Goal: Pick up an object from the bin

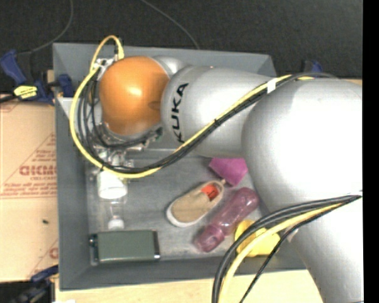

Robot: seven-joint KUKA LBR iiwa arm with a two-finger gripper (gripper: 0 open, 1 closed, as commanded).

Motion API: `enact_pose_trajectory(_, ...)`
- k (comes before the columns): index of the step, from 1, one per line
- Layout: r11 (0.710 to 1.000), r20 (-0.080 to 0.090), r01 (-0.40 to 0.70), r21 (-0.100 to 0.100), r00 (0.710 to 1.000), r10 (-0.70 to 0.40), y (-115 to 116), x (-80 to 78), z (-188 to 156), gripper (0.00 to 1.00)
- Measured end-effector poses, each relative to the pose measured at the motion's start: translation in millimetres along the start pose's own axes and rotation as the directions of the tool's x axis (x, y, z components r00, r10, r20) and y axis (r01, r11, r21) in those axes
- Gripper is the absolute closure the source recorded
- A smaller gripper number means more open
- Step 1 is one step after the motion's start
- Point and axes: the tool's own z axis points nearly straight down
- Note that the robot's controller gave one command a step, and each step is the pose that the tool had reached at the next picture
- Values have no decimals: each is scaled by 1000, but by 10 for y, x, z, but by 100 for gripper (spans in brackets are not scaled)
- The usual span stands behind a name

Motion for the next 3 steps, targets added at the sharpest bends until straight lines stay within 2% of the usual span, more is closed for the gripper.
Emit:
enact_pose_trajectory(1,1000,0,-1,-3,1000,1,9,2,-31,100)
enact_pose_trajectory(2,1000,-4,1,-13,1000,-1,32,4,-212,100)
enact_pose_trajectory(3,1000,-3,0,-10,1000,0,19,-4,-448,100)
